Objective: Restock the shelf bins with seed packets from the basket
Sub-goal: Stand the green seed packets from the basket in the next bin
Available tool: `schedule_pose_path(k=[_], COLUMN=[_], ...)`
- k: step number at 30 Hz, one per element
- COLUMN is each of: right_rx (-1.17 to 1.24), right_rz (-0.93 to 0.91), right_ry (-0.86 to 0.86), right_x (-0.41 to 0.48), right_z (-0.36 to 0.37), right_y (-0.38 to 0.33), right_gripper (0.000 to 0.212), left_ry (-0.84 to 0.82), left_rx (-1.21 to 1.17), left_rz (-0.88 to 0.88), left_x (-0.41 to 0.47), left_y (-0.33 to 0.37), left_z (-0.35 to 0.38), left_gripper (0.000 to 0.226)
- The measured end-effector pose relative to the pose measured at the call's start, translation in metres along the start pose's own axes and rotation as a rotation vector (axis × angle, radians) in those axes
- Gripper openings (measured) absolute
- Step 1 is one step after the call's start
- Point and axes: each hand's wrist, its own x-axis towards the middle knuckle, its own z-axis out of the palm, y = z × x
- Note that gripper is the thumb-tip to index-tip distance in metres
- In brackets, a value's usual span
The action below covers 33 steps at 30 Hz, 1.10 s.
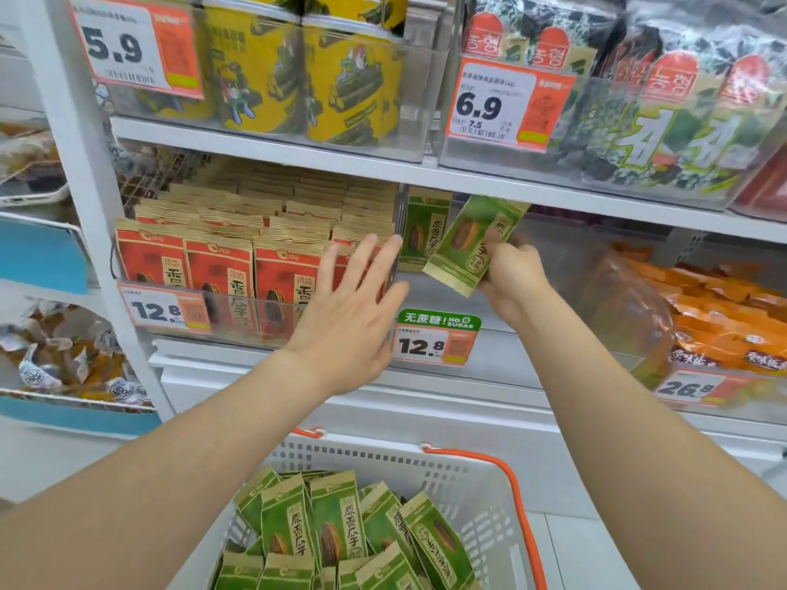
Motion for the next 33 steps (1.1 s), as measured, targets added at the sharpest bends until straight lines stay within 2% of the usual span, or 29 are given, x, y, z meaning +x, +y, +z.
schedule_pose_path(k=[2,5,11,17,21,27,31,33], right_rx=[-0.187,-0.476,-0.777,-0.696,-0.692,-0.658,-0.724,-0.749], right_rz=[-0.053,-0.153,-0.212,-0.131,-0.101,-0.034,-0.061,-0.099], right_ry=[0.002,-0.021,-0.087,0.058,0.038,0.038,0.042,0.044], right_x=[0.012,0.026,0.058,0.077,0.08,0.072,0.062,0.053], right_z=[0.011,0.027,0.048,0.043,0.04,0.04,0.036,0.032], right_y=[0.007,0.012,0.019,0.032,0.034,0.03,0.026,0.021], right_gripper=[0.033,0.03,0.04,0.044,0.03,0.032,0.026,0.014], left_ry=[-0.031,-0.061,-0.02,-0.015,-0.02,-0.02,-0.026,-0.036], left_rx=[0.061,0.083,0.055,0.053,0.059,0.06,0.069,0.084], left_rz=[0.018,0.015,0.017,0.017,0.012,0.014,0.012,0.005], left_x=[0.003,0.008,0.012,0.013,0.013,0.013,0.013,0.012], left_y=[-0.003,-0.004,-0.005,-0.004,-0.003,-0.003,-0.003,-0.003], left_z=[0.005,0.012,0.025,0.029,0.03,0.03,0.03,0.029], left_gripper=[0.066,0.078,0.08,0.079,0.079,0.079,0.078,0.078])
